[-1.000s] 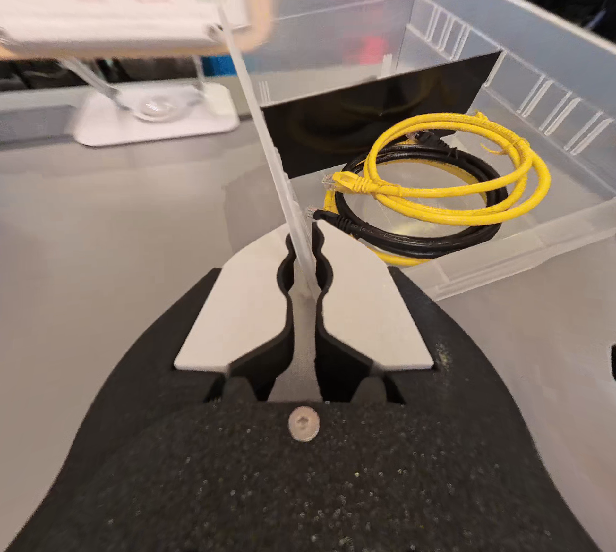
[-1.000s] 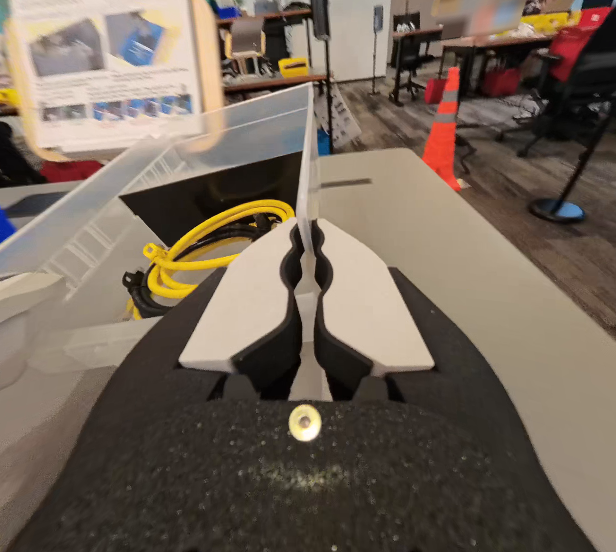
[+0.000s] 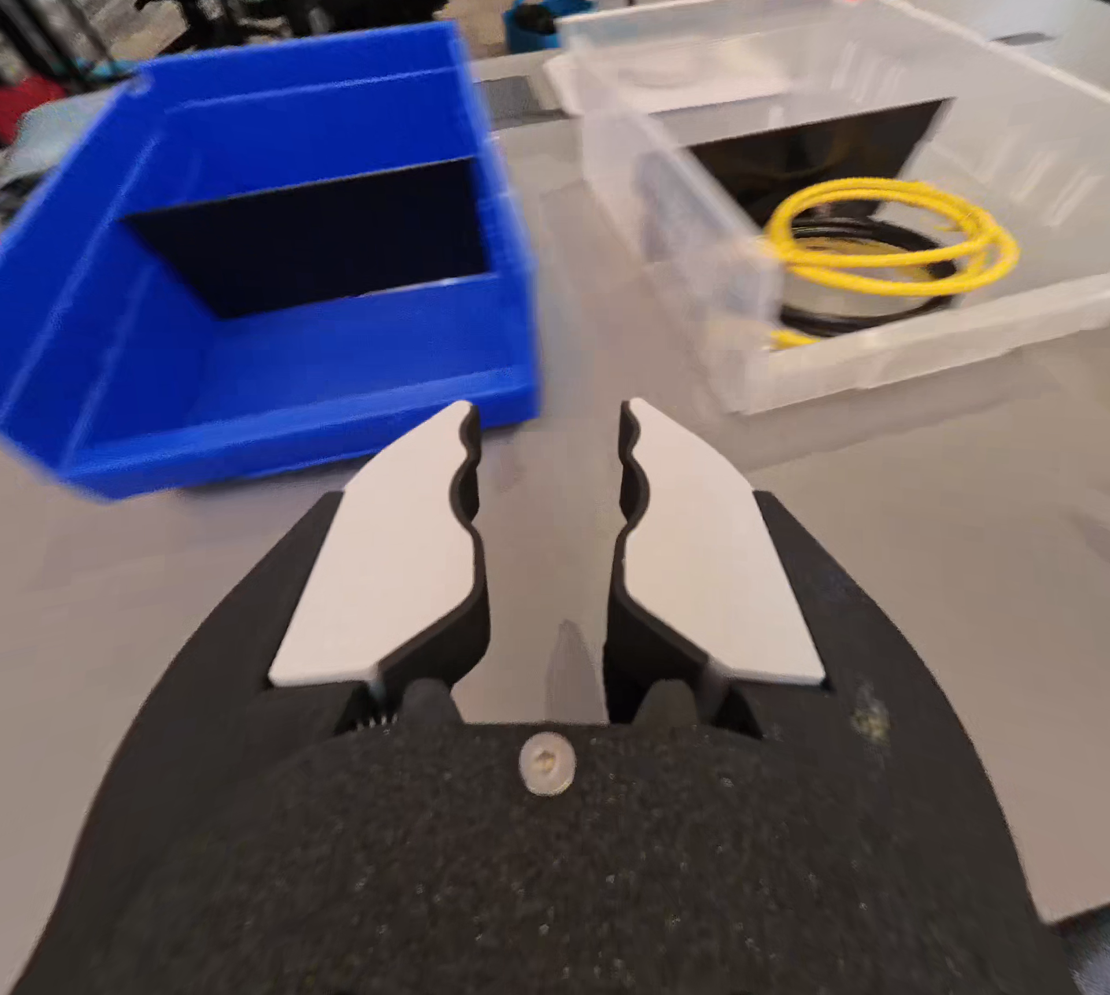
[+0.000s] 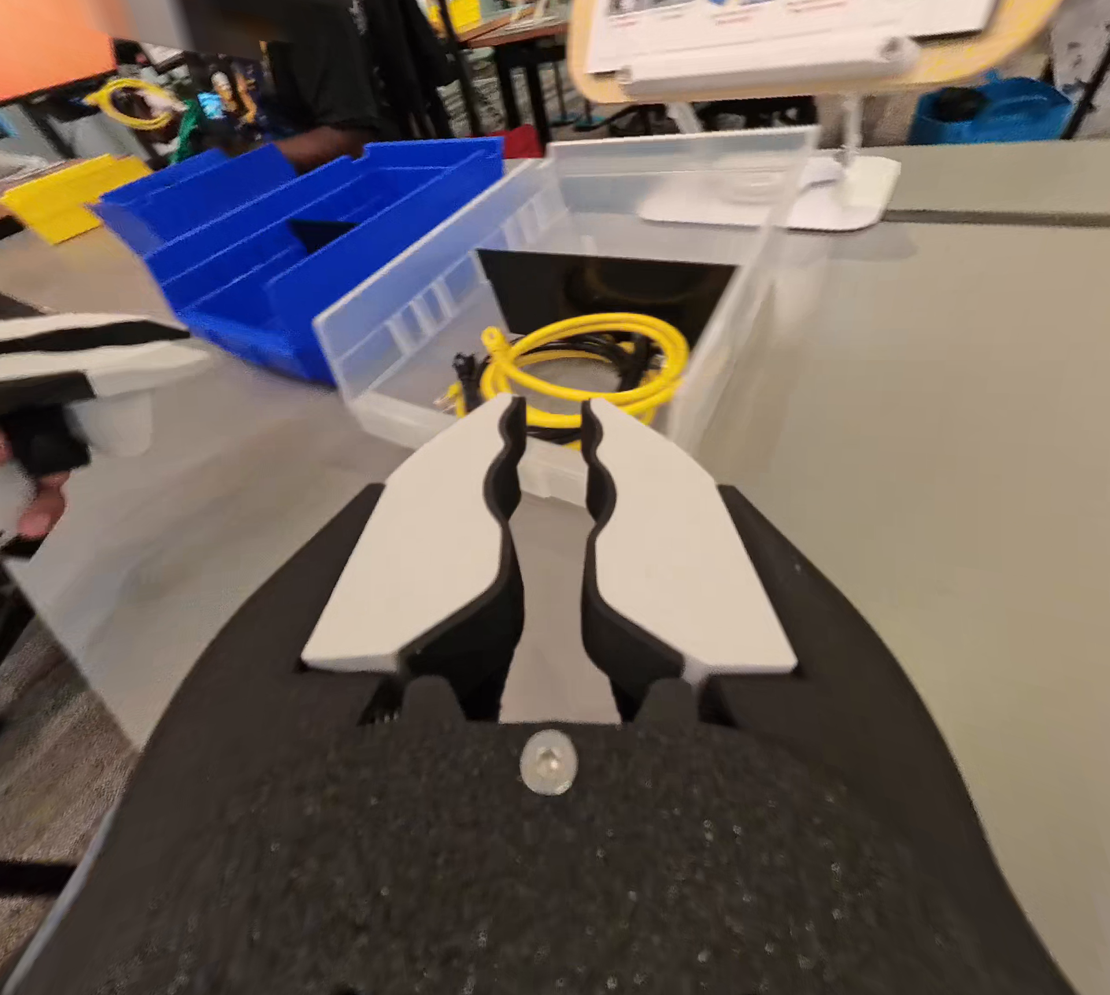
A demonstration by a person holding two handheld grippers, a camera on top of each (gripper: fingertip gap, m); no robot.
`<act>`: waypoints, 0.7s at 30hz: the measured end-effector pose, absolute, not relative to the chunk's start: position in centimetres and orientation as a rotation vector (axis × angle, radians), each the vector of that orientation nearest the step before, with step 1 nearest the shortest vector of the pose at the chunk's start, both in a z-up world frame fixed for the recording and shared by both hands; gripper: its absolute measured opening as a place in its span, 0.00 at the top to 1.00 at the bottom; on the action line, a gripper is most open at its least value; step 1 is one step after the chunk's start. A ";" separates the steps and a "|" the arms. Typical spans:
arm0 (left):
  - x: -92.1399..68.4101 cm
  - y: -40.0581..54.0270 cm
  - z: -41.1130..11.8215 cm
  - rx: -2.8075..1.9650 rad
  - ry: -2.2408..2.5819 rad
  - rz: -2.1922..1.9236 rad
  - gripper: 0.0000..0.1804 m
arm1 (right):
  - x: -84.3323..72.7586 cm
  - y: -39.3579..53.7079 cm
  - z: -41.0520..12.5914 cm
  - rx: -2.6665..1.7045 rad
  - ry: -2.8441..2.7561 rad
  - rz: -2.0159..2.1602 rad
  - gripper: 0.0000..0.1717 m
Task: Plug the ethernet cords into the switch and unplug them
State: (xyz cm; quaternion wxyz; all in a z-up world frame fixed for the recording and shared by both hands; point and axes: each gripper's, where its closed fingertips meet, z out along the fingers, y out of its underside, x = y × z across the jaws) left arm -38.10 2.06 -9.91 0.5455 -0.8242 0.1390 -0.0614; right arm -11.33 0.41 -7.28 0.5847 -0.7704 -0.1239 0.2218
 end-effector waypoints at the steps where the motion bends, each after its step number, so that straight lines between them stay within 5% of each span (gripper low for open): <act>1: -40.8 2.3 -10.2 -1.970 0.287 -0.144 0.77 | -12.6 -0.3 -7.0 -1.781 -0.331 0.539 0.90; 12: -57.5 10.7 -12.3 -2.016 0.020 0.009 0.75 | -23.3 -3.6 -10.3 -1.792 -0.698 0.586 0.94; 13: -57.4 11.5 -12.4 -2.015 0.014 -0.031 0.77 | -23.7 -3.6 -10.4 -1.798 -0.698 0.607 0.94; 15: -57.3 12.4 -12.9 -2.042 -0.023 -0.118 0.98 | -24.4 -3.5 -10.7 -1.815 -0.698 0.639 0.93; 21: -55.5 10.4 -12.9 -2.020 -0.006 -0.251 0.97 | -27.2 -3.4 -11.5 -1.847 -0.803 0.503 0.89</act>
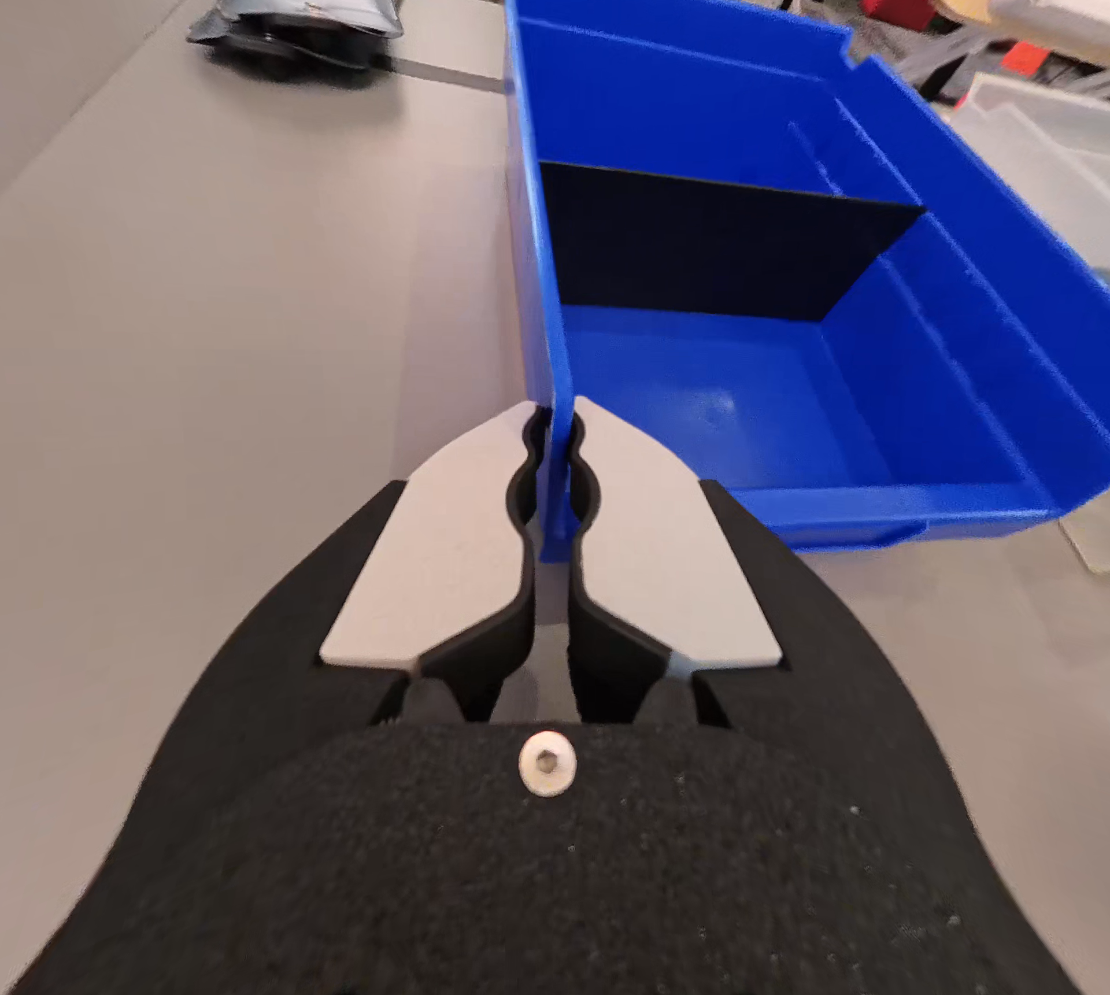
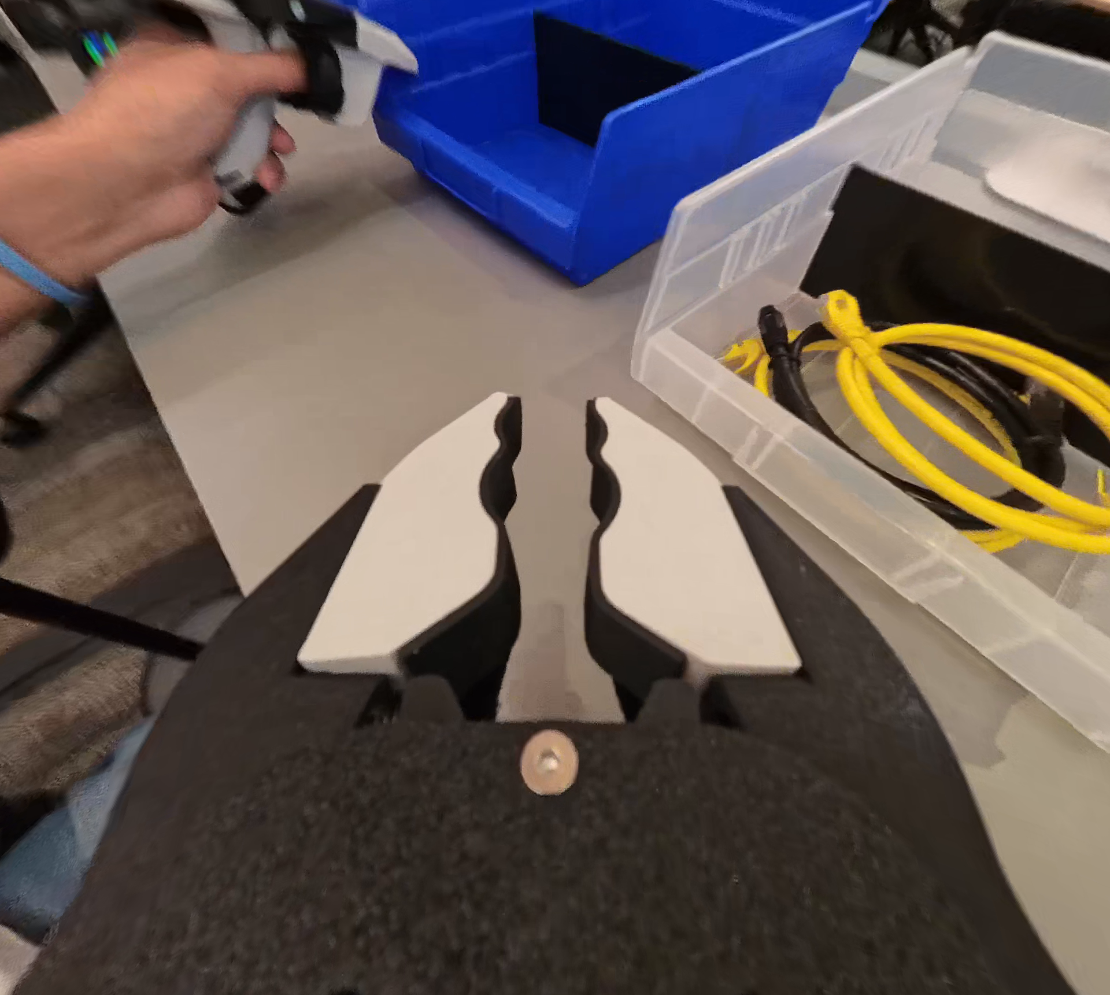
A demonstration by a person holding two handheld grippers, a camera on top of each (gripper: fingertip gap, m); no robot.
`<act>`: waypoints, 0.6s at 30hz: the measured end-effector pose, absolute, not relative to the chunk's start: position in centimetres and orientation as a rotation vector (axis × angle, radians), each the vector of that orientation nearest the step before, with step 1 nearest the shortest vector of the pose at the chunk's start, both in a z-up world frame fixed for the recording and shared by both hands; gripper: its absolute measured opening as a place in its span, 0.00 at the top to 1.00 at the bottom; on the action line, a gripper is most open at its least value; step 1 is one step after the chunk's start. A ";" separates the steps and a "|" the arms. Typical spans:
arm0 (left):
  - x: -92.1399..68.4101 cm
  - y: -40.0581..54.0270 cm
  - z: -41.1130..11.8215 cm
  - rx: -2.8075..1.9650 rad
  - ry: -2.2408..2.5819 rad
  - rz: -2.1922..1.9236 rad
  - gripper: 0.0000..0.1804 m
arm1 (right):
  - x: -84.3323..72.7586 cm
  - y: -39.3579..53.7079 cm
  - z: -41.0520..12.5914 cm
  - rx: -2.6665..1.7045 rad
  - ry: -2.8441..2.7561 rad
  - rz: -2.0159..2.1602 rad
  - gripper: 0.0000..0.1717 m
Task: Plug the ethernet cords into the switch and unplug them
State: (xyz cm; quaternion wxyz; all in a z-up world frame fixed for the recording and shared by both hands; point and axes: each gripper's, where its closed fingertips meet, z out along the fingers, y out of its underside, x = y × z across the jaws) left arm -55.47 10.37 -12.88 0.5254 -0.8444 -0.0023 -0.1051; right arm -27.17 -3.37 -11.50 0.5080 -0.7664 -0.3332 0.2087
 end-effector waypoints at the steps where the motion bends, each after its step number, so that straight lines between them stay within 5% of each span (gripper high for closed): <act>1: -55.3 9.2 -12.9 -2.031 -0.005 -0.219 0.97 | -28.1 -3.3 -12.0 -1.866 -0.845 0.456 0.87; 7: -53.6 0.4 -13.0 -2.091 0.009 -0.098 0.97 | -33.3 -1.1 -12.9 -1.887 -0.717 0.427 0.57; 10: -52.8 -3.2 -13.0 -2.099 -0.001 -0.091 0.97 | -34.0 0.3 -13.7 -1.941 -0.596 0.398 0.56; 15: -52.6 -6.9 -12.7 -2.067 -0.014 -0.027 0.96 | -35.4 0.3 -13.4 -2.019 -0.530 0.545 0.92; 18: -51.9 -8.0 -10.5 -2.001 0.011 0.040 0.96 | -34.9 0.0 -12.5 -2.029 -0.580 0.427 0.97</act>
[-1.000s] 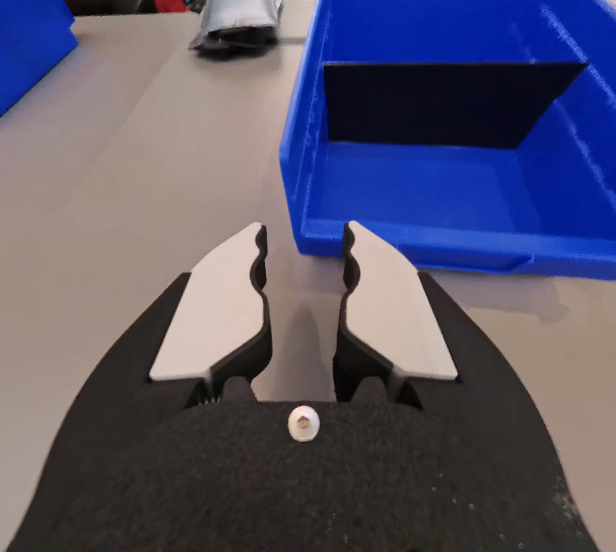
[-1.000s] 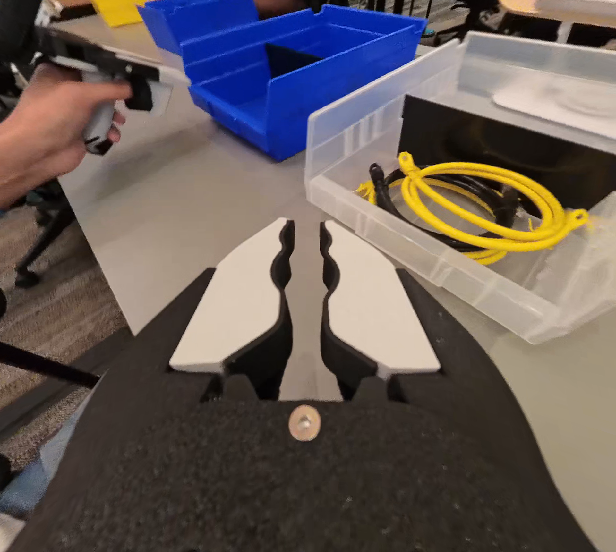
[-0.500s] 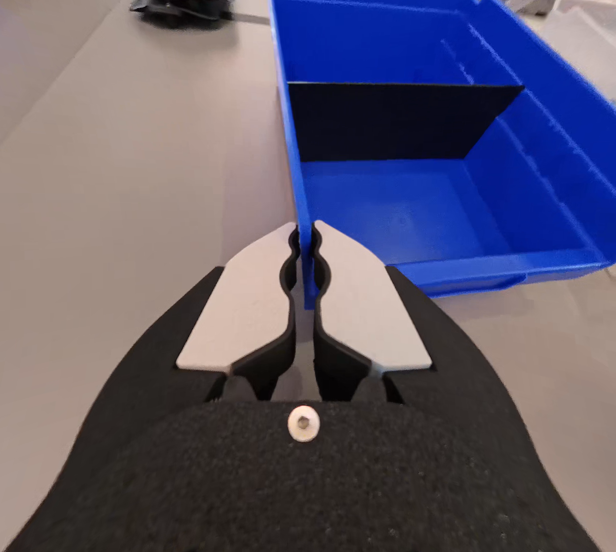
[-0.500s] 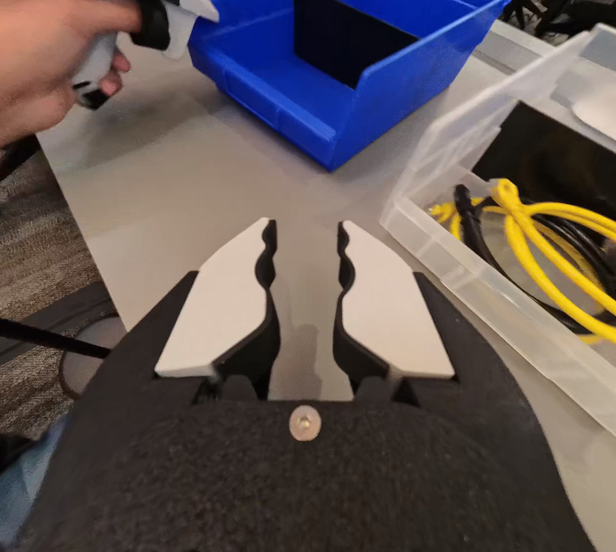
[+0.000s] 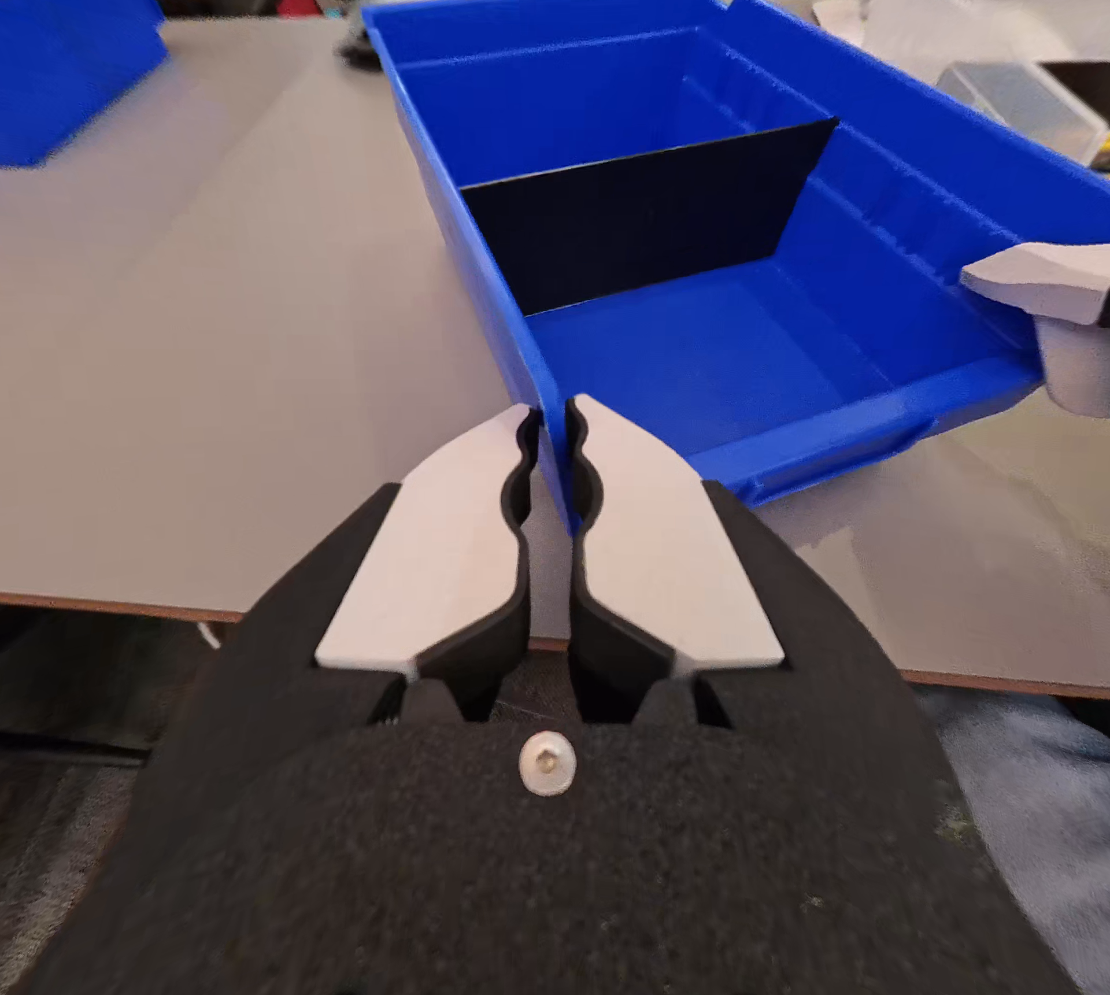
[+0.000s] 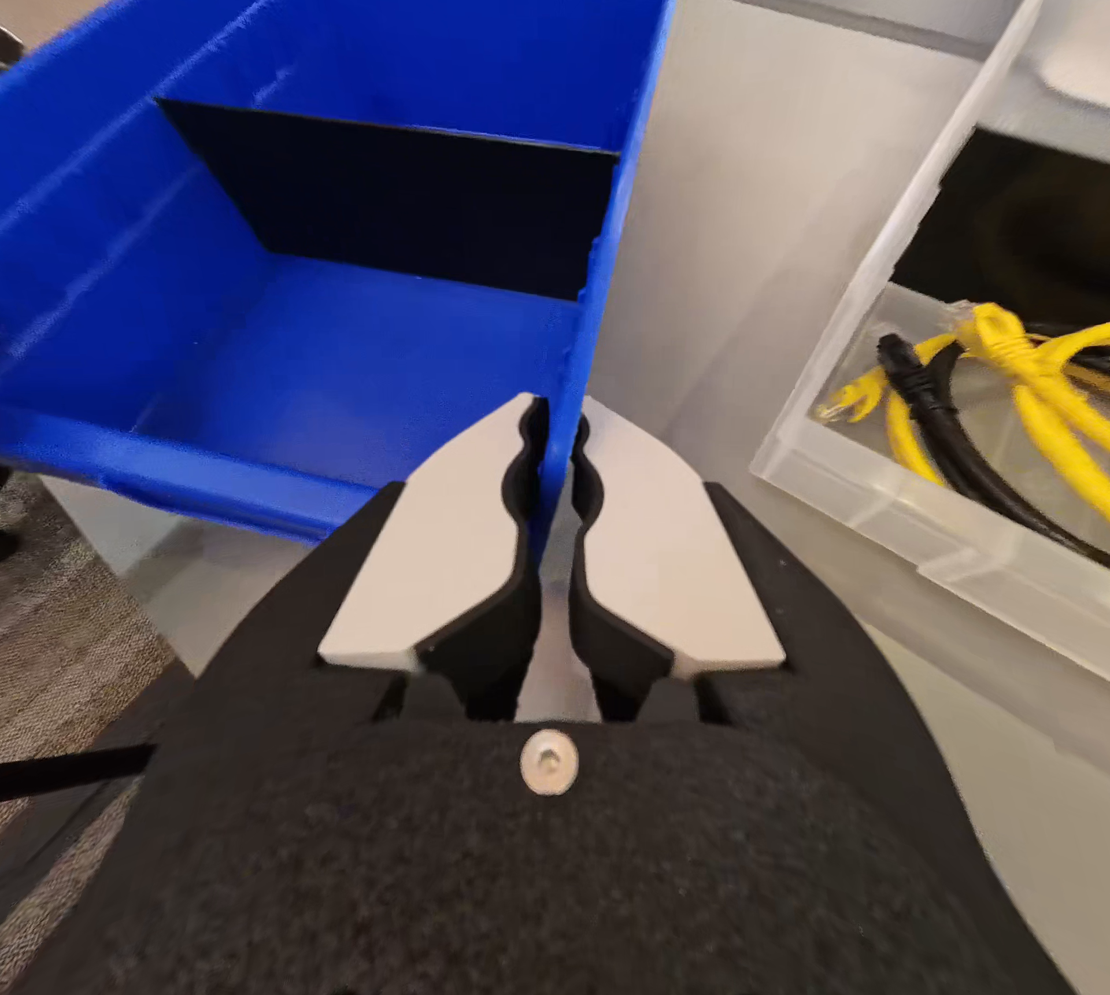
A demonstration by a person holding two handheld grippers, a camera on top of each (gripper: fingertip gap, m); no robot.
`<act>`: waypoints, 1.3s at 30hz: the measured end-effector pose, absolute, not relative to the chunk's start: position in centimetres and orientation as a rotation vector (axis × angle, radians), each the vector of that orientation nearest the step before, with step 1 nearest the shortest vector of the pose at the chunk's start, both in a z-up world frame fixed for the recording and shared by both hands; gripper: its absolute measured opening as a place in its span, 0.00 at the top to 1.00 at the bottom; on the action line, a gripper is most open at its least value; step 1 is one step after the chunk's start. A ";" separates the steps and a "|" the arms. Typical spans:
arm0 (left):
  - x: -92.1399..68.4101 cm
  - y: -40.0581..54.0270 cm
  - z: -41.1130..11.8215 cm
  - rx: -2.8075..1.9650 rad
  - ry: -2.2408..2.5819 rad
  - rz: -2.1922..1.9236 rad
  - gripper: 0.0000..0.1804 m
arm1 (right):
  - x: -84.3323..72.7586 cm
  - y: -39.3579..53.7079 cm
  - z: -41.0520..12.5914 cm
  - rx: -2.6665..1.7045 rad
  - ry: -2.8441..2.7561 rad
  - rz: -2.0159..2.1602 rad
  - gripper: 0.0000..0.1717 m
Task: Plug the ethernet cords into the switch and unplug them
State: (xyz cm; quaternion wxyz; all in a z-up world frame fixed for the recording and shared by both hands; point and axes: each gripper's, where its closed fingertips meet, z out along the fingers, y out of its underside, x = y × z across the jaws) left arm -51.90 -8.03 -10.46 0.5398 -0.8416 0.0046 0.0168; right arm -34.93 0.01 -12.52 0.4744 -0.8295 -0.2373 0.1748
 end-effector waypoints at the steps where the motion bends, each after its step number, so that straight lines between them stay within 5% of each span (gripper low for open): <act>1: -51.7 -8.3 -9.4 -1.977 0.013 0.062 0.96 | -34.9 -0.1 -11.7 -2.001 -0.570 0.440 0.97; 10: -40.3 -3.6 5.5 -1.718 0.279 0.104 0.96 | -23.1 1.3 4.5 -1.680 -0.407 0.280 0.97; 15: -25.5 0.2 8.7 -1.655 0.472 0.017 0.96 | -8.1 1.8 7.7 -1.669 -0.231 0.140 0.97; 30: 5.6 6.6 -10.8 -1.947 0.754 -0.081 0.95 | 24.7 5.9 -11.9 -2.095 0.001 -0.019 0.97; 35: 6.8 6.2 -13.4 -1.941 0.716 -0.149 0.93 | 26.1 6.5 -13.3 -2.074 -0.040 -0.064 0.97; 39: 7.4 5.2 -13.1 -1.921 0.783 -0.184 0.82 | 26.4 6.5 -13.0 -2.013 -0.013 -0.066 0.94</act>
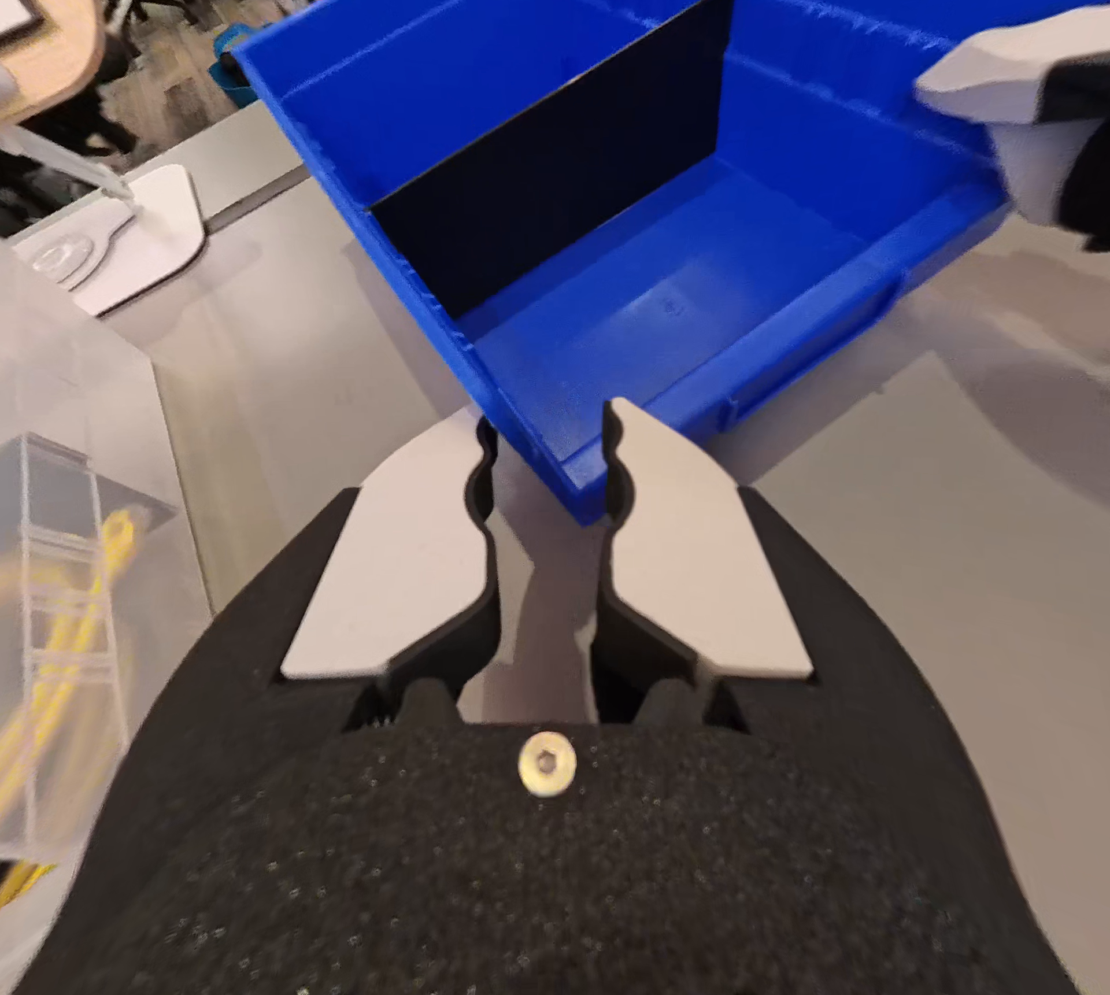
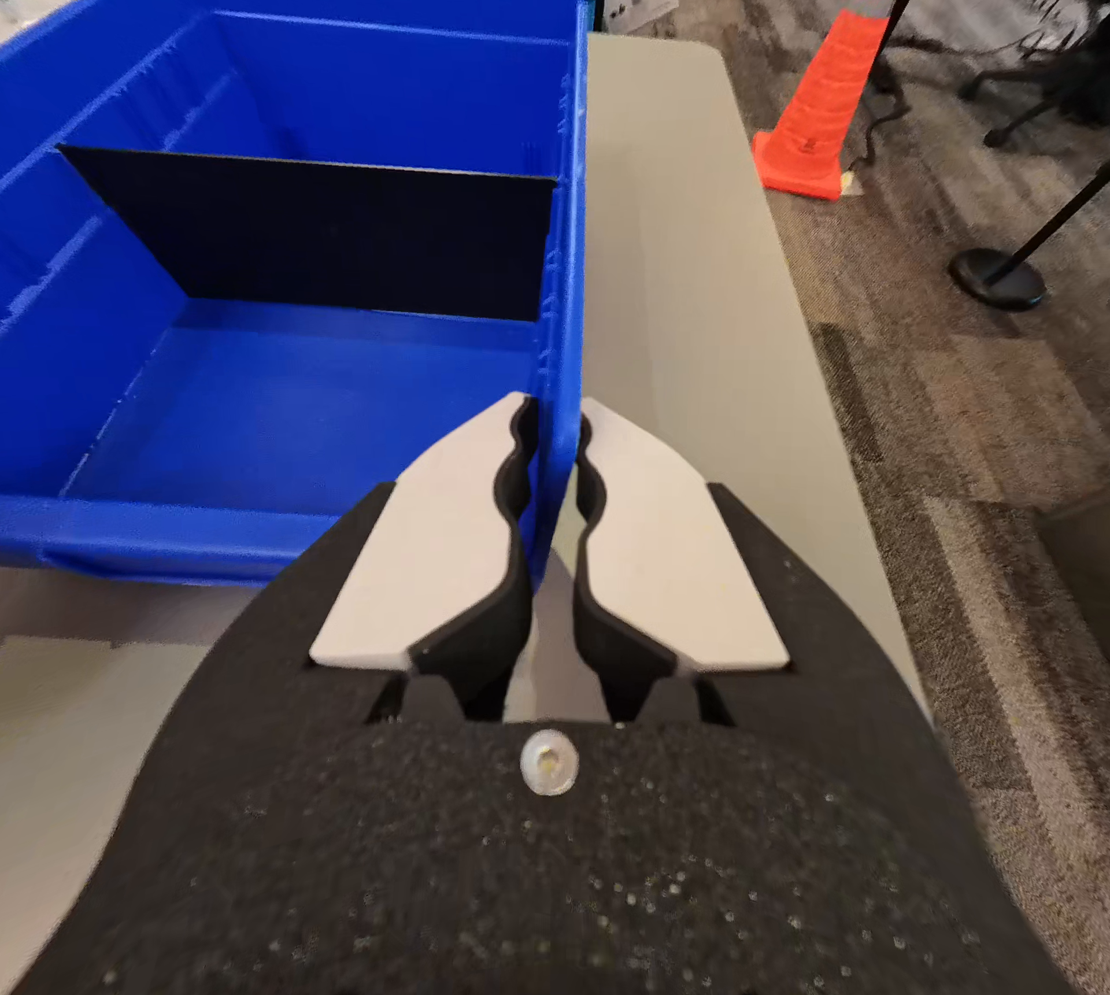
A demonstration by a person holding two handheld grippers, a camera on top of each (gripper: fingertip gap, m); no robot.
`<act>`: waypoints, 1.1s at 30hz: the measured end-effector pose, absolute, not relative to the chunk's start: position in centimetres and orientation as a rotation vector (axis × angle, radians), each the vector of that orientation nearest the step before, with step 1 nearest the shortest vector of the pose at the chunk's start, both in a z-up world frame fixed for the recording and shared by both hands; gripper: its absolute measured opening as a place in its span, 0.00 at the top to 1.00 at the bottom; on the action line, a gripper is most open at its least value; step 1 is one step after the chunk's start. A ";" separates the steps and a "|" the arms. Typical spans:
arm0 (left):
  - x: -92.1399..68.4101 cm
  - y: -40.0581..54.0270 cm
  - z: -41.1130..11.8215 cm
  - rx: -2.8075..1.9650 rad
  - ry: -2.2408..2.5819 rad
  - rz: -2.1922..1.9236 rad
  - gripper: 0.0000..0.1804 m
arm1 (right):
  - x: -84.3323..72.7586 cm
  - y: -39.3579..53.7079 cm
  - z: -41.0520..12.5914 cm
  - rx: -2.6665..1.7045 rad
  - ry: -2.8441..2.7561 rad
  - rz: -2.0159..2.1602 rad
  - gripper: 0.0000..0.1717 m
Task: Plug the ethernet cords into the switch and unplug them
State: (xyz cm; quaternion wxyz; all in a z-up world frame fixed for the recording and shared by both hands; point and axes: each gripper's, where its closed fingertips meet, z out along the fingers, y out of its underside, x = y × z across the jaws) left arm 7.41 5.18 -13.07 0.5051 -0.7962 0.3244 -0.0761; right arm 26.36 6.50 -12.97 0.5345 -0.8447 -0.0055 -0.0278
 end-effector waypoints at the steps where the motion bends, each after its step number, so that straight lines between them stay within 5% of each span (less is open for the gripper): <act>1: 7.4 4.7 -12.6 -1.916 0.790 -0.204 0.78 | 26.6 6.5 -12.9 -2.002 -0.026 -0.096 0.91; 13: -15.5 3.2 -3.1 -1.794 0.523 -0.123 0.70 | 21.6 5.0 -7.1 -1.905 -0.197 -0.185 0.84; 19: -28.0 5.5 -7.4 -1.863 0.277 0.005 0.69 | 6.4 5.4 -4.2 -1.785 -0.340 0.114 0.71; 23: -28.4 7.3 -12.1 -2.013 0.310 -0.008 0.68 | -5.2 4.9 -7.4 -1.854 -0.290 0.401 0.59; 26: -28.0 8.2 -13.7 -2.066 0.306 -0.046 0.81 | -9.2 5.9 -11.4 -1.970 -0.282 0.394 0.65; 27: -27.7 8.3 -13.6 -2.057 0.291 -0.105 0.95 | -9.8 6.5 -12.6 -2.008 -0.279 0.375 0.81; 28: -27.8 8.4 -13.5 -2.063 0.262 -0.142 0.97 | -9.2 7.4 -13.7 -2.045 -0.222 0.287 0.91; 33: -28.6 8.7 -13.0 -2.049 0.280 -0.105 0.97 | -9.4 8.7 -13.5 -2.066 -0.188 0.114 0.97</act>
